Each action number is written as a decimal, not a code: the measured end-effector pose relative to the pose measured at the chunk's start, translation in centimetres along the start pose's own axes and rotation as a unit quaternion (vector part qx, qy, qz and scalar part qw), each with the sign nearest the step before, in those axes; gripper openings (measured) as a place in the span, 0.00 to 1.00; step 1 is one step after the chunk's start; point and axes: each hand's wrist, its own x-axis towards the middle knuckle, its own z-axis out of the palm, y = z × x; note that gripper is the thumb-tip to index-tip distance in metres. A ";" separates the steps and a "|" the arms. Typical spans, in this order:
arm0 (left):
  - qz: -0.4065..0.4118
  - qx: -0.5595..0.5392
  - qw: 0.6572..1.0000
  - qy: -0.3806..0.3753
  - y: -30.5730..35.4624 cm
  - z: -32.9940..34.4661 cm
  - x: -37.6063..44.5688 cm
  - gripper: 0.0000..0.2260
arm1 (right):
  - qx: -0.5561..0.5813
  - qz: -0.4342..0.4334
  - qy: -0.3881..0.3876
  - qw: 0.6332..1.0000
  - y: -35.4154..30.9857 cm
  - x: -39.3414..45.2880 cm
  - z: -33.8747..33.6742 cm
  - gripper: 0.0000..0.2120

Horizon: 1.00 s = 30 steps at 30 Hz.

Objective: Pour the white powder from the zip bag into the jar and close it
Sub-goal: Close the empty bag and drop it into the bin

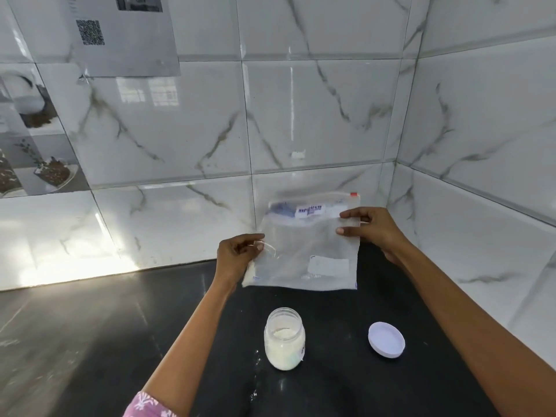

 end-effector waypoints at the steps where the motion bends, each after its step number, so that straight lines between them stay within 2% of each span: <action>1: 0.000 0.000 1.000 -0.001 -0.1 -0.1 -0.2 0.13 | 0.008 0.015 -0.010 1.000 0.5 -0.3 0.1 0.17; 4: -0.002 0.005 1.000 0.005 -0.4 -0.3 -0.9 0.13 | 0.034 0.056 -0.049 0.997 1.7 -1.3 0.4 0.20; 7: -0.012 0.003 1.000 0.017 -0.7 -0.3 -1.5 0.13 | 0.044 0.067 -0.062 0.995 2.7 -2.0 1.0 0.18; 14: -0.015 -0.040 0.998 0.038 -1.3 -0.5 -2.7 0.14 | 0.053 0.005 -0.014 0.998 4.1 -3.1 1.6 0.19; 18: -0.043 -0.074 0.996 -0.001 -1.6 -0.7 -2.9 0.16 | 0.051 -0.033 0.002 0.998 4.3 -3.5 1.8 0.17; 21: -0.094 -0.141 0.985 -0.019 -1.4 -0.5 -2.7 0.09 | 0.054 -0.052 0.000 0.997 4.3 -3.6 1.9 0.16; 24: -0.118 -0.179 0.977 0.023 -1.3 -0.1 -2.5 0.05 | 0.039 -0.068 -0.009 0.997 4.4 -3.7 2.1 0.16; 30: -0.092 -0.157 0.982 0.046 -1.9 -1.1 -2.8 0.11 | 0.031 -0.063 -0.005 0.998 4.8 -3.7 1.1 0.15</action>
